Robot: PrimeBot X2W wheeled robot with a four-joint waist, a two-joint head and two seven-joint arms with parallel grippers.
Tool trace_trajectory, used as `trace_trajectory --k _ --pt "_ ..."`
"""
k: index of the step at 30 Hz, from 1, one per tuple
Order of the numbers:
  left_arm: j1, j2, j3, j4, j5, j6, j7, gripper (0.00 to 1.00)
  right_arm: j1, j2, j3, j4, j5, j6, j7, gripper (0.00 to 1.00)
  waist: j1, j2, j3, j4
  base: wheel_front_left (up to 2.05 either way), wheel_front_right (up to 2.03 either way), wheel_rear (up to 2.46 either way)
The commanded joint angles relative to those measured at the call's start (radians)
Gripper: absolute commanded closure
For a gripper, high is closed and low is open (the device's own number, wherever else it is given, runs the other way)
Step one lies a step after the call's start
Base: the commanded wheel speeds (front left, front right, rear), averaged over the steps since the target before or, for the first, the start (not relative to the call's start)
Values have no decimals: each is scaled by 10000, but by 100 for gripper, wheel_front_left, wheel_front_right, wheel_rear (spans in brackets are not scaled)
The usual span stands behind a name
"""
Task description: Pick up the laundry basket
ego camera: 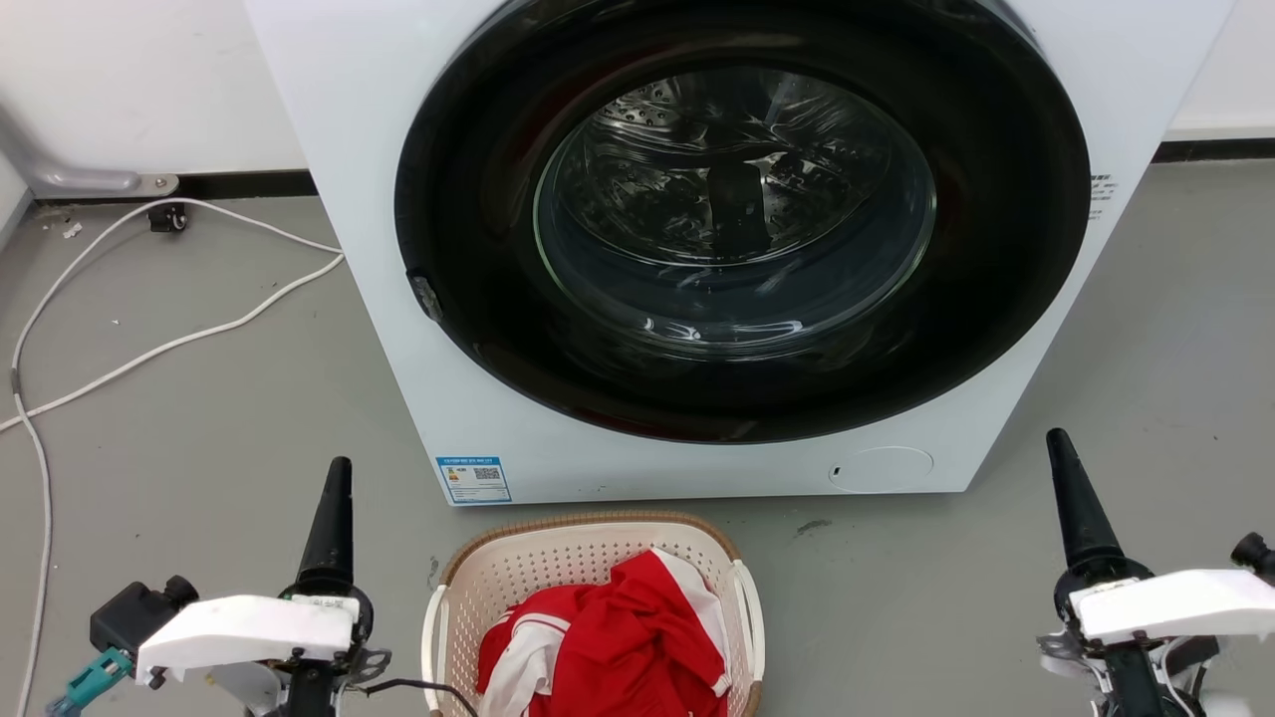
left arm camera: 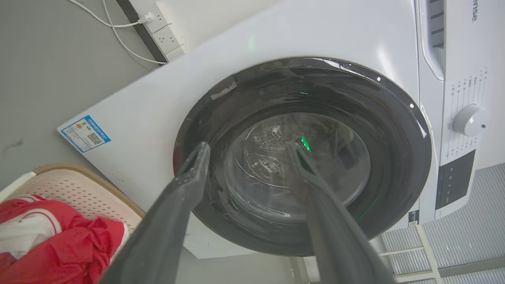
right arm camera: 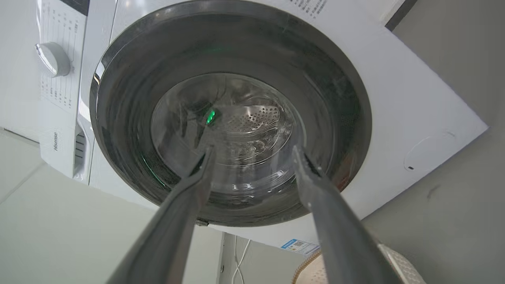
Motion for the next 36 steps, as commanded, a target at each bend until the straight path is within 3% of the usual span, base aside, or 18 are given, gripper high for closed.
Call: trace_trajectory --k 1,7,15,36 --pt "-154 38 -64 -256 450 57 -127 0 -61 -23 73 -312 -596 2 -113 0 -1 0 6 0 0 0 0" --pt "-56 43 -250 -405 1757 203 -391 0 59 -24 241 -544 -2330 2 -379 0 -1 0 23 7 0 0 0" --pt "51 48 -372 -542 3100 279 -671 0 162 -25 401 -802 -3765 3 -664 0 -1 0 36 -1 0 0 0" --pt "250 58 -662 -701 5859 321 -1317 0 525 -28 666 -934 -6361 2 -1305 0 -1 0 55 43 0 0 0"
